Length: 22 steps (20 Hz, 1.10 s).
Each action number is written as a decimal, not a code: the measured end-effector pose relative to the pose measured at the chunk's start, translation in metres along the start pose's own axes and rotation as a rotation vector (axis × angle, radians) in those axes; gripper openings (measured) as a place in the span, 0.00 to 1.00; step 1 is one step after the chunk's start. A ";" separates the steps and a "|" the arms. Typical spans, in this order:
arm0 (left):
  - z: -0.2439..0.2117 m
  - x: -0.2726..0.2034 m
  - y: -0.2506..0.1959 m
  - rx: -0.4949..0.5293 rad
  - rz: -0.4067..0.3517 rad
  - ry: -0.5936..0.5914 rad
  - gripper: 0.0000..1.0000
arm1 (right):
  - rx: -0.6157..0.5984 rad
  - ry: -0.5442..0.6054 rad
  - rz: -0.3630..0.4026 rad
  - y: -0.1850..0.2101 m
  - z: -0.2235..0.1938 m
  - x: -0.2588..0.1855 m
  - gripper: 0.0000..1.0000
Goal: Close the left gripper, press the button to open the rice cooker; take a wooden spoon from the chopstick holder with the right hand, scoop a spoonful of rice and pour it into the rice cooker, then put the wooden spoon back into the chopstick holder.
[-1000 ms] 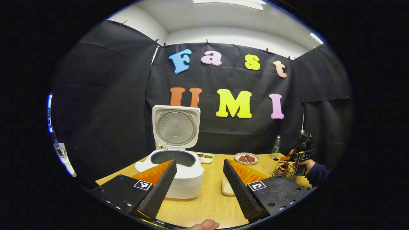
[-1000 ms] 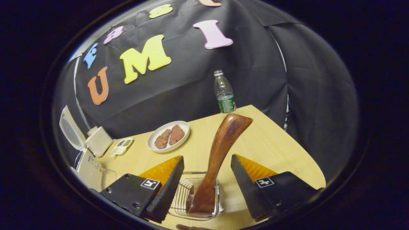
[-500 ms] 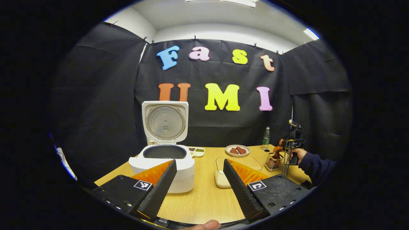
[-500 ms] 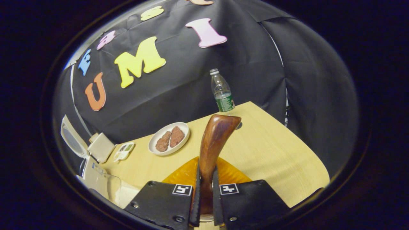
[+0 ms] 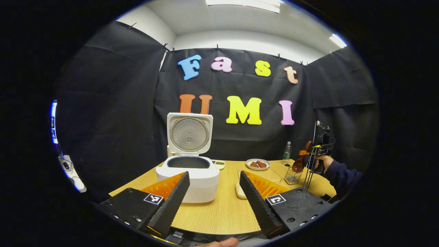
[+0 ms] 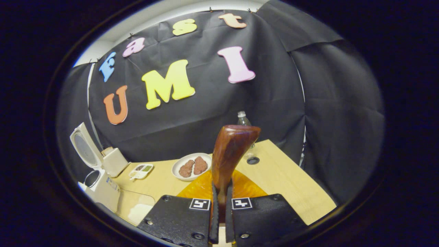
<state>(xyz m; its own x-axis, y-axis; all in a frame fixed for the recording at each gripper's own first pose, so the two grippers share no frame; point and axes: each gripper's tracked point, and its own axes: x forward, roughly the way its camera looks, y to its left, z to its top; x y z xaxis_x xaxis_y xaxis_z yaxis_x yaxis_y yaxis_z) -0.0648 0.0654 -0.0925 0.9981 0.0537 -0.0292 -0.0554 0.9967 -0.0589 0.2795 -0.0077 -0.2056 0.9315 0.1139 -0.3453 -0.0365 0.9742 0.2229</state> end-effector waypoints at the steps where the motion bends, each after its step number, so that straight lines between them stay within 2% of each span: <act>1: 0.001 -0.006 0.002 -0.003 -0.002 -0.004 0.93 | -0.019 -0.025 0.006 0.009 0.009 -0.012 0.09; 6: 0.002 -0.023 0.006 -0.013 -0.017 -0.010 0.93 | -0.103 -0.086 0.042 0.076 0.026 -0.055 0.08; 10: 0.001 -0.034 0.016 -0.004 -0.015 -0.016 0.93 | -0.146 -0.113 0.099 0.142 0.017 -0.065 0.08; 13: -0.003 -0.039 0.028 -0.003 -0.001 -0.012 0.93 | -0.187 -0.105 0.126 0.183 -0.010 -0.055 0.08; 16: -0.005 -0.040 0.039 0.002 0.019 -0.009 0.93 | -0.209 -0.053 0.131 0.209 -0.059 -0.035 0.08; 19: -0.010 -0.039 0.047 0.010 0.033 -0.001 0.93 | -0.300 0.006 0.099 0.218 -0.108 -0.016 0.08; 22: -0.011 -0.038 0.050 0.008 0.036 0.002 0.93 | -0.353 0.033 0.088 0.217 -0.130 -0.008 0.08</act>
<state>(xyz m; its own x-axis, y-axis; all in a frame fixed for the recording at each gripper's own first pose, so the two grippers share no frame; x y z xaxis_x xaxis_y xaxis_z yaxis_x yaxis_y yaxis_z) -0.1062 0.1129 -0.1056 0.9954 0.0895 -0.0330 -0.0910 0.9946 -0.0495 0.2173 0.2287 -0.2731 0.9072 0.2007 -0.3697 -0.2439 0.9670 -0.0736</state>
